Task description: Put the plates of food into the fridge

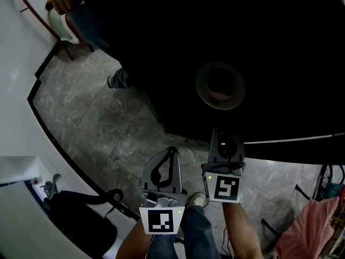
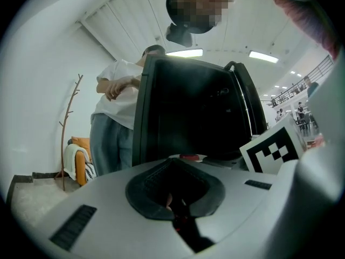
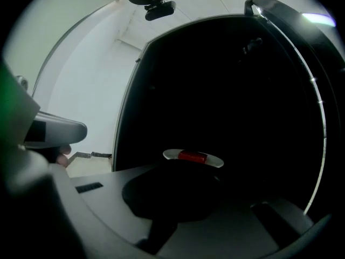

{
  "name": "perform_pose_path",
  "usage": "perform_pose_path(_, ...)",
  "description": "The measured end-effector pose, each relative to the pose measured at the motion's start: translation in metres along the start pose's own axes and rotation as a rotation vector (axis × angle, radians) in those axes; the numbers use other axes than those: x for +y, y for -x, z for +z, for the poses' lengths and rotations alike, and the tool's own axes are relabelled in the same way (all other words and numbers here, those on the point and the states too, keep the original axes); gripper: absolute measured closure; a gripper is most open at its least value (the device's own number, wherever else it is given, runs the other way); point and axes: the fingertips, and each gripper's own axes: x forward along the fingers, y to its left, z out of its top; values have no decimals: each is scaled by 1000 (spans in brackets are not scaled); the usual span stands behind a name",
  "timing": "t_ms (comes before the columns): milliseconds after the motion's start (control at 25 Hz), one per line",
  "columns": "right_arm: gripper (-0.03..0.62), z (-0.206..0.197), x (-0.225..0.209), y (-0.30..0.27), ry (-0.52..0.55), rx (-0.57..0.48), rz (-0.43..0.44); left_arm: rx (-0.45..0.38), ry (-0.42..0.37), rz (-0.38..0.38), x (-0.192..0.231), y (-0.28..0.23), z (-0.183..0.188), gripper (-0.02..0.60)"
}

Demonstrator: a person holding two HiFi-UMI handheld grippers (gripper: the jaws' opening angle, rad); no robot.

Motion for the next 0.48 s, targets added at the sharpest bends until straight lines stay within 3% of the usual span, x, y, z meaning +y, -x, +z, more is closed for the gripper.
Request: perform_pose_path(480, 583, -10, -8, -18, -19, 55, -28, 9, 7, -6, 1, 2, -5, 575)
